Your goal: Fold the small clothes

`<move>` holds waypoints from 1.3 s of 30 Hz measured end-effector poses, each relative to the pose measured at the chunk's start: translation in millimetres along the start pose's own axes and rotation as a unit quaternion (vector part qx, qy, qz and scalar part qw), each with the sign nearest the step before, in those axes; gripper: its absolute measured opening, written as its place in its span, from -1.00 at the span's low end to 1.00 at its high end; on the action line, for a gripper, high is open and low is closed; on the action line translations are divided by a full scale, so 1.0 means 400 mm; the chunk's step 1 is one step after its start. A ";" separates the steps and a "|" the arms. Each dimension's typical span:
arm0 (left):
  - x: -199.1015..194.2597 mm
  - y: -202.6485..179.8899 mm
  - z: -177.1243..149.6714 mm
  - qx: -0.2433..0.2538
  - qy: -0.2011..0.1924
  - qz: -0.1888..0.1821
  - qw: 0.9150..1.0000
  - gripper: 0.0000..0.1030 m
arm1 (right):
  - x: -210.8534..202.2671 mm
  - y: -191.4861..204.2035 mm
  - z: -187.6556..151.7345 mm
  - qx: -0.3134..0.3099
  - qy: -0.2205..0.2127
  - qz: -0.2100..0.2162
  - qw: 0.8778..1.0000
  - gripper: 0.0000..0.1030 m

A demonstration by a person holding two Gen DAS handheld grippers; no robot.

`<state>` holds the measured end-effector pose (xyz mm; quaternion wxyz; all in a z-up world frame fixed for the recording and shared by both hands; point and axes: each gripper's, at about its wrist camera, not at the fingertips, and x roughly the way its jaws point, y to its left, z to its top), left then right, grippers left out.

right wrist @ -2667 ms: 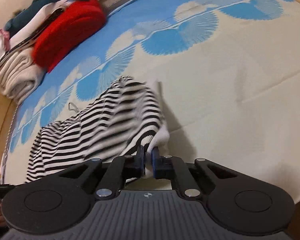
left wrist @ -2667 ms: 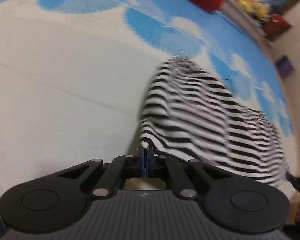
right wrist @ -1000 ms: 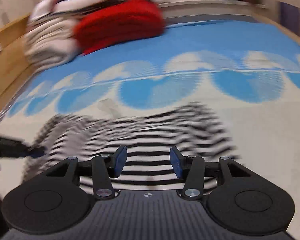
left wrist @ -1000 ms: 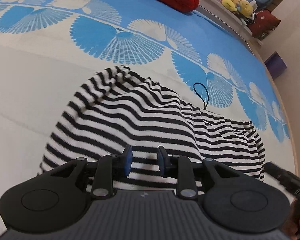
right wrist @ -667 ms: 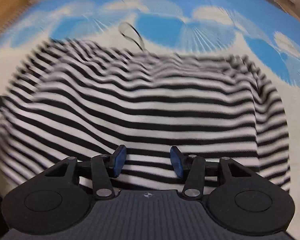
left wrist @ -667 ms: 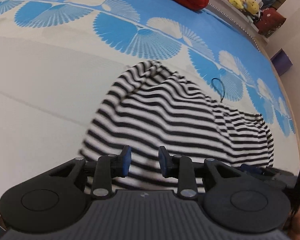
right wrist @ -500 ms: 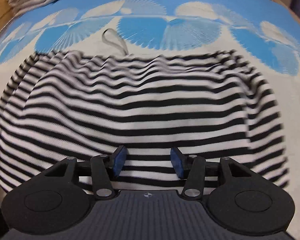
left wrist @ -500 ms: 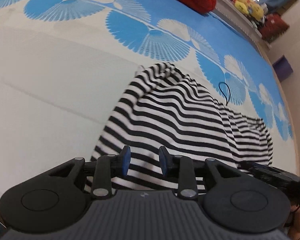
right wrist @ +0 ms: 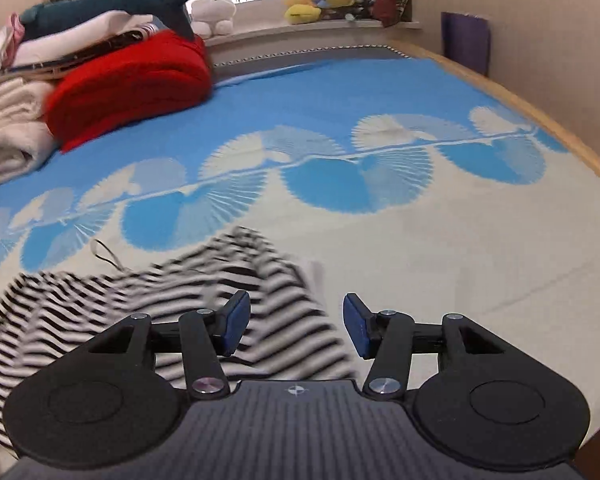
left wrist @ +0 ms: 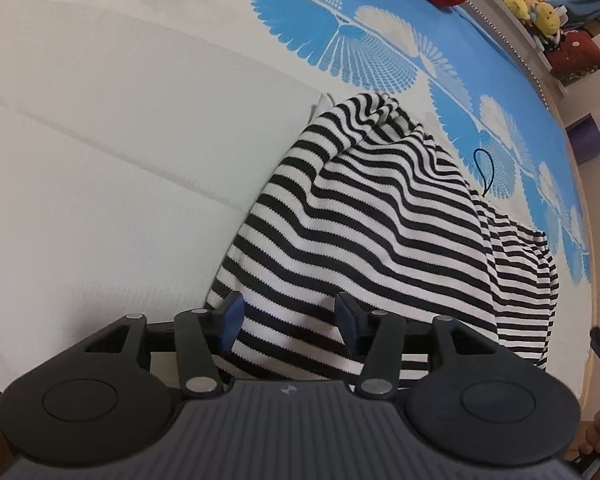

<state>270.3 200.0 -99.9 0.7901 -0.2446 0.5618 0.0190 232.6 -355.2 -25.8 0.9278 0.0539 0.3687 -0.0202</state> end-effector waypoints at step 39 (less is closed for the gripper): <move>0.053 0.015 -0.021 -0.110 0.035 -0.030 0.993 -0.70 | -0.077 -0.139 -0.033 0.028 -0.023 -0.016 0.999 0.06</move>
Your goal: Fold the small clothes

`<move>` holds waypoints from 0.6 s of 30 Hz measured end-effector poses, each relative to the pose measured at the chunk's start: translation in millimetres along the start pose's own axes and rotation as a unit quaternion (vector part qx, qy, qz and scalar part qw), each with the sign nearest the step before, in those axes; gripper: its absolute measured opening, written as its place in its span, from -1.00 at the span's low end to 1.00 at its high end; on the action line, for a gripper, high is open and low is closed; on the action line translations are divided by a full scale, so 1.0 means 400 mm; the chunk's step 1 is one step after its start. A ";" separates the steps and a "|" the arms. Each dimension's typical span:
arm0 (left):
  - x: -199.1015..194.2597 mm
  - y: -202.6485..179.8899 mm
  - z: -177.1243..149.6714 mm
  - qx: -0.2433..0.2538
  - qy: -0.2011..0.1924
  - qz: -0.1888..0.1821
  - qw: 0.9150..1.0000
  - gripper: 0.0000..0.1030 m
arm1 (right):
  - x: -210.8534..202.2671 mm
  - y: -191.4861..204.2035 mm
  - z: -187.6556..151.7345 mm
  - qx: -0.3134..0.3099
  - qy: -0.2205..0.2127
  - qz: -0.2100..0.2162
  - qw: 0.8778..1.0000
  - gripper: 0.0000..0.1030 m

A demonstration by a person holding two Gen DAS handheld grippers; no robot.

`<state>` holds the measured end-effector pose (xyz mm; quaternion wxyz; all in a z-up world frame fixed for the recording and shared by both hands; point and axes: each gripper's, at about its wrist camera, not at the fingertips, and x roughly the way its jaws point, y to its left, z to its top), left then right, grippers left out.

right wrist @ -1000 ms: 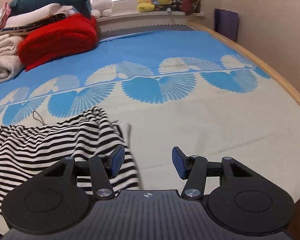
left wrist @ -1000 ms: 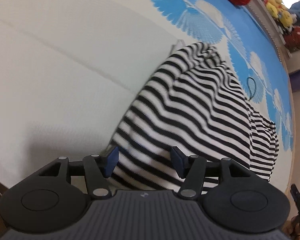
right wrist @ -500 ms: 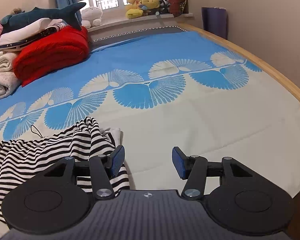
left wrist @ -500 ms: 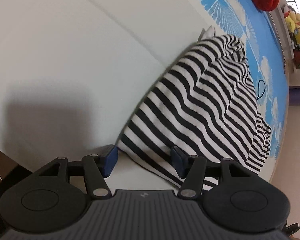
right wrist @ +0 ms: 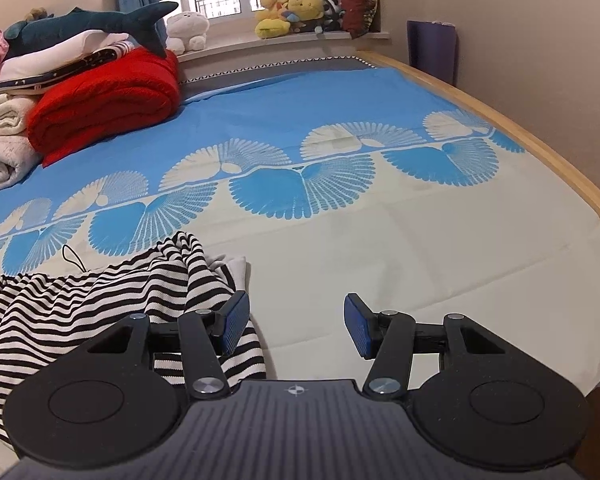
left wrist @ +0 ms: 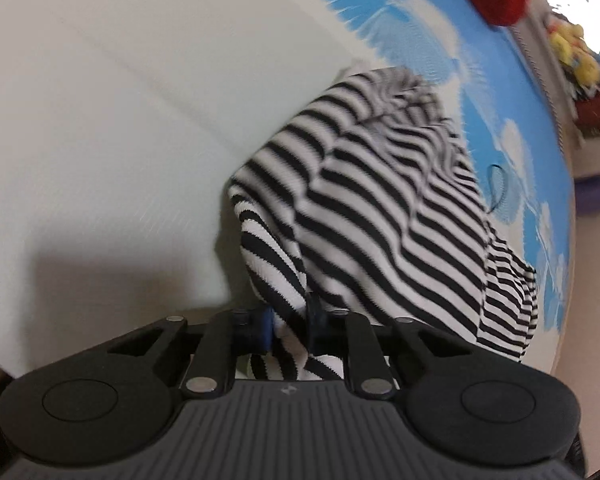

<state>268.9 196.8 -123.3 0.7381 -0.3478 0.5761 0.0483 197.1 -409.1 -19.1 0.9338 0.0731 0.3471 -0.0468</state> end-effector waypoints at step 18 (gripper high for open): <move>-0.180 -0.134 -0.054 0.100 -0.078 -0.006 0.992 -0.75 | 0.006 0.018 0.028 0.077 -0.015 0.019 0.997 0.07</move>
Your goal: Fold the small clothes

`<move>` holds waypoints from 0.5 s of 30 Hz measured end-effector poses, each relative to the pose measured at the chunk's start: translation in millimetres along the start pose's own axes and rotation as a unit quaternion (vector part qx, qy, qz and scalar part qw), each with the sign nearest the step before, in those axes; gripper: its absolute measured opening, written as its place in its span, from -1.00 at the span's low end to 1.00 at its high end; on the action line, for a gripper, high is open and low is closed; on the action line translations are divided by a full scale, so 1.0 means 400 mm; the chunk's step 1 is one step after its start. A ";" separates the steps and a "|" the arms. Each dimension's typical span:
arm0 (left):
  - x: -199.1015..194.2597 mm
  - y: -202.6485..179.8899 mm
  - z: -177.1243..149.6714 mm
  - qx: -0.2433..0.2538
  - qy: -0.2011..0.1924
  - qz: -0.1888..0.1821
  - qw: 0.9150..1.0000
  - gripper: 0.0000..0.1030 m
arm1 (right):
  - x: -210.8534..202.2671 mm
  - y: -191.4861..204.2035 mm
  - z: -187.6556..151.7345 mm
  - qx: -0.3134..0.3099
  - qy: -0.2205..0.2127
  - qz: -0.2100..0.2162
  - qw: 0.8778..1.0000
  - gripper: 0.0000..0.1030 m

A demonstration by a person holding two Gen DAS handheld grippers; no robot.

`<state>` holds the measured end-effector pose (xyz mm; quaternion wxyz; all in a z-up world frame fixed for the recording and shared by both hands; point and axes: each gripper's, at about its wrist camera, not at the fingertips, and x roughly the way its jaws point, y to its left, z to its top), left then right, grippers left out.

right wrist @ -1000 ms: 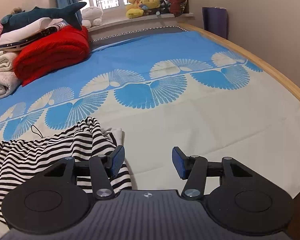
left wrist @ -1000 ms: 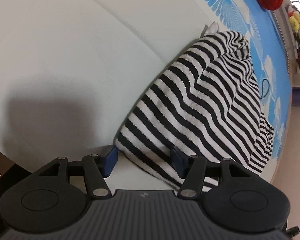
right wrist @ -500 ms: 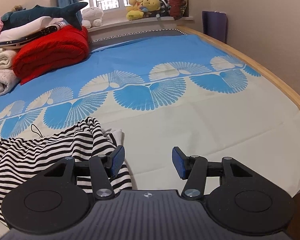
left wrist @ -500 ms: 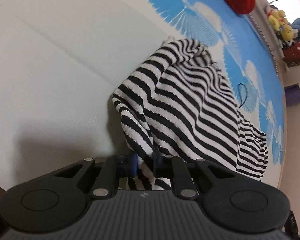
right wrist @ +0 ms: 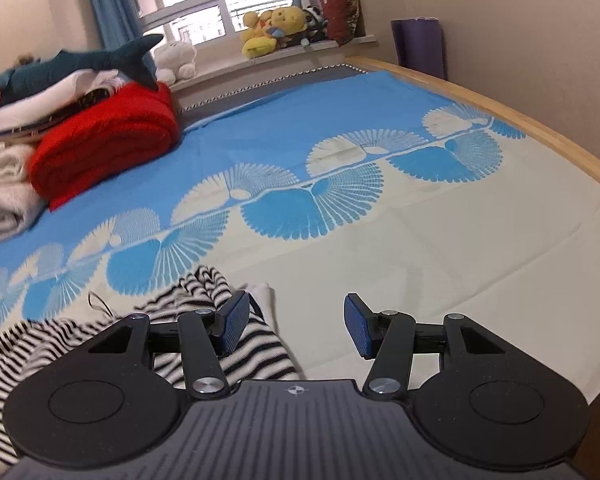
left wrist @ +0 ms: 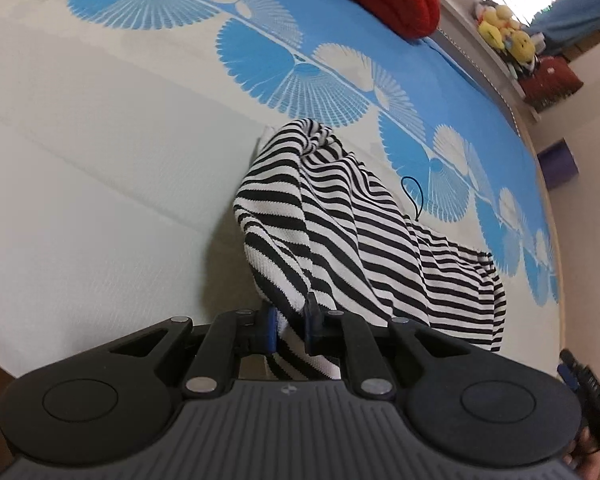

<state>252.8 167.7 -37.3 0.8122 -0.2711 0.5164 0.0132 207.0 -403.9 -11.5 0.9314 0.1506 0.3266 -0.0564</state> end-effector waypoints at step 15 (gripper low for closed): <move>0.067 -0.231 0.000 0.111 -0.027 -0.013 0.993 -0.75 | 0.086 -0.018 -0.018 -0.067 0.064 -0.065 0.994 0.07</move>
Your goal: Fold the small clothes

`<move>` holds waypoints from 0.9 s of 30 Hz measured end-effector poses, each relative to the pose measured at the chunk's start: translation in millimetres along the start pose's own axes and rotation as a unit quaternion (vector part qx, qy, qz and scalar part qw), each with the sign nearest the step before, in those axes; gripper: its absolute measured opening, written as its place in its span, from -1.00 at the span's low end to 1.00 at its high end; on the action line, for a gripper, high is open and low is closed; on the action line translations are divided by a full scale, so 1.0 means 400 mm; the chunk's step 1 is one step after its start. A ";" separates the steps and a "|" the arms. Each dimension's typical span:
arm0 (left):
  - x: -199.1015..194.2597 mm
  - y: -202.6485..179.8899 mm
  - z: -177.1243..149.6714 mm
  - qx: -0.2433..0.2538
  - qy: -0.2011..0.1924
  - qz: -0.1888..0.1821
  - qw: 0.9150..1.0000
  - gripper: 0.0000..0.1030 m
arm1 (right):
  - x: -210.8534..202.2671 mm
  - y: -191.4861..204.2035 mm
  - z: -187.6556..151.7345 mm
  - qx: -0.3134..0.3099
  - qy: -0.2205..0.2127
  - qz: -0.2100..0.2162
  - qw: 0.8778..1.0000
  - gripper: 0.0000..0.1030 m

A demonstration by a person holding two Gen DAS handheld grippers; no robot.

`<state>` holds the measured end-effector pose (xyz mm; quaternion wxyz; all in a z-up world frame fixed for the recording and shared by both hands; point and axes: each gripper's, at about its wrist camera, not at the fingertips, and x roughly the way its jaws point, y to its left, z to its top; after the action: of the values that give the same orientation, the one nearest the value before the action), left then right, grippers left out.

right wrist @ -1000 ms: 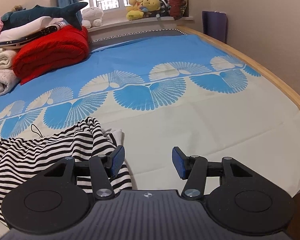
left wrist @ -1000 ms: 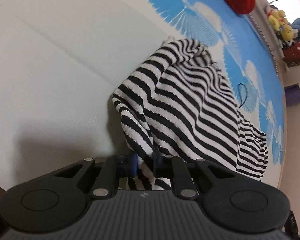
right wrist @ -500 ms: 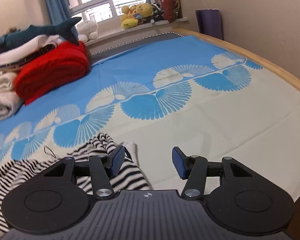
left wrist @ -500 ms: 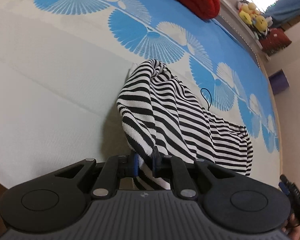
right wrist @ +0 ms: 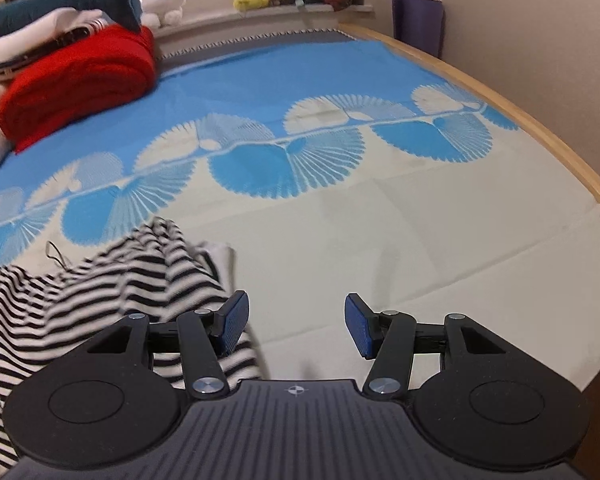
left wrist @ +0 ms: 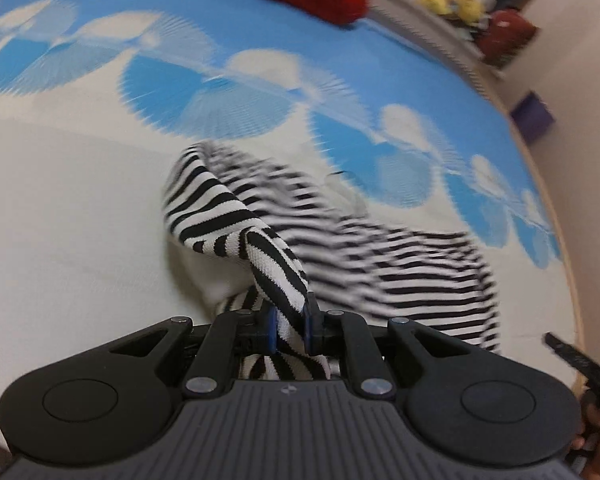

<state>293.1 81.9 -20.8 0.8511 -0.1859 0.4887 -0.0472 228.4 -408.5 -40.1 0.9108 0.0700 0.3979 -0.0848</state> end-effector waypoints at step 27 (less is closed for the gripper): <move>0.101 -0.344 -0.050 0.069 0.013 -0.120 0.990 -0.44 | -0.015 -0.049 -0.004 0.069 0.011 0.132 0.989 0.07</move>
<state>310.9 -61.6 -12.9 0.8437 -0.1830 0.4695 -0.1851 219.2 -426.7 -38.1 0.9025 0.1853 0.3887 0.0095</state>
